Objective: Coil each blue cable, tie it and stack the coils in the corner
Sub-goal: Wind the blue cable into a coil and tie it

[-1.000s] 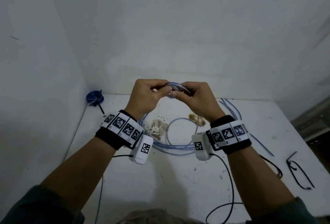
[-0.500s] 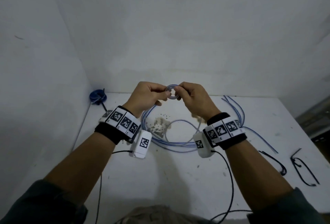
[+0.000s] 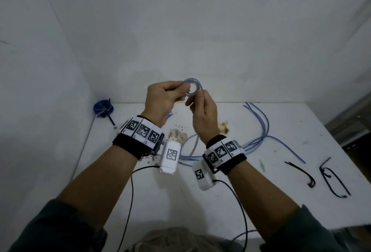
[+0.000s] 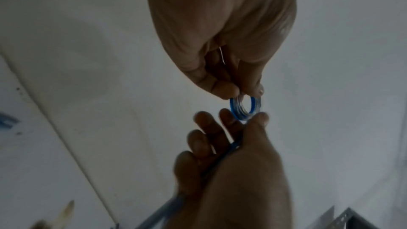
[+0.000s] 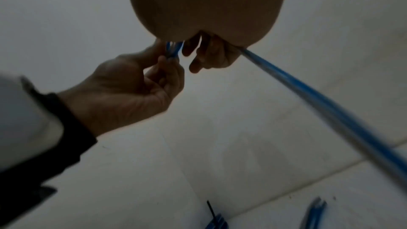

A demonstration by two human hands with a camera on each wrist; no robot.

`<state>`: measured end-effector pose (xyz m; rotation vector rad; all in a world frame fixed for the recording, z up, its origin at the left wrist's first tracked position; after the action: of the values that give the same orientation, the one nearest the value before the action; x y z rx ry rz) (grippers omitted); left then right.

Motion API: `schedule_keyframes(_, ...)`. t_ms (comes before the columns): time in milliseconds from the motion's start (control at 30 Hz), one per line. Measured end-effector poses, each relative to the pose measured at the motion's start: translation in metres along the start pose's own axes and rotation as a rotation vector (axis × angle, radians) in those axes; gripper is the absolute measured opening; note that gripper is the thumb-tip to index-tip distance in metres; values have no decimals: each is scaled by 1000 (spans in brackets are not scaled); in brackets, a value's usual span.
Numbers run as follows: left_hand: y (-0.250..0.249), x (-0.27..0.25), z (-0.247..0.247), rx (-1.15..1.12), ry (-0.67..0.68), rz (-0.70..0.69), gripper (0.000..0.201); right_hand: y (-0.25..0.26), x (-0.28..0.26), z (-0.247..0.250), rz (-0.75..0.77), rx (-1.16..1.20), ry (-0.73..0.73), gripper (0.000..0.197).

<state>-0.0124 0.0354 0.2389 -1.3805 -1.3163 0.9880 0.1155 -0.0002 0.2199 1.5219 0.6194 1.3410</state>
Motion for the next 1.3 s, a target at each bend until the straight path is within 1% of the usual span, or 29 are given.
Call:
schedule_keyframes(67, 4, -2, -4, -25, 33, 39, 7, -5, -3, 2, -27, 58, -62, 33)
schedule_keyframes(167, 12, -5, -3, -105, 59, 96, 8, 0, 0, 4, -5, 94, -54, 30)
schedule_keyframes(267, 14, -5, -2, -181, 57, 89, 13, 6, 3, 2, 41, 47, -31, 30)
schedule_keyframes(367, 13, -6, -4, -201, 57, 77, 13, 8, 0, 0, 57, 24, -28, 25)
schedule_keyframes(433, 13, -8, -6, -214, 59, 72, 17, 8, -2, 0, 63, -22, -45, 26)
schedule_keyframes(467, 14, -8, -6, -218, 63, 80, 20, 8, -2, 0, 62, -45, -50, 27)
schedule_keyframes(533, 17, -9, -5, -204, 90, 109, 19, 8, 1, 1, 68, -86, -31, 29)
schedule_keyframes(600, 16, -7, 1, -93, 145, 117, 18, 9, 6, 3, 87, -149, 53, 30)
schedule_keyframes(633, 14, -6, 7, 21, 168, 100, 18, 11, 9, 5, 102, -196, 123, 31)
schedule_keyframes(700, 6, -2, 16, 270, 215, 38, 15, 15, 16, 6, 148, -322, 299, 32)
schedule_keyframes(733, 2, -1, 18, 353, 245, 5, 13, 17, 18, 6, 166, -386, 388, 33)
schedule_keyframes(800, -6, -1, 16, 436, 296, -52, 15, 20, 22, 6, 173, -465, 524, 35)
schedule_keyframes(833, -8, 0, 16, 446, 297, -76, 16, 22, 24, 6, 175, -465, 554, 36)
schedule_keyframes(867, -10, 0, 16, 435, 282, -96, 17, 25, 26, 7, 182, -445, 559, 36)
schedule_keyframes(933, -12, 1, 16, 385, 231, -127, 18, 30, 27, 8, 191, -363, 514, 30)
schedule_keyframes(1033, -9, -1, 11, 343, 188, -149, 15, 27, 23, 10, 140, -222, 408, 27)
schedule_keyframes(1100, -8, -3, 8, 342, 179, -163, 15, 23, 20, 10, 101, -161, 374, 25)
schedule_keyframes(1233, -5, -4, 9, 272, 154, -140, 16, 22, 16, 9, 75, -84, 317, 25)
schedule_keyframes(1300, -5, -6, 9, 170, 94, -106, 15, 19, 13, 7, 46, -18, 195, 31)
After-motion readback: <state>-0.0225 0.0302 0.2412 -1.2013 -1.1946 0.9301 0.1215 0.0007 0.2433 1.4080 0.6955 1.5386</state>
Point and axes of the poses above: each hand's wrist, its own x-axis towards the middle knuckle, its own z-axis out of the back of the hand, y = z × x, the point moved 7 cm from there along x, towards the middle knuckle, and after that the axes turned 2 degrees about z, right-handed, at the moved point
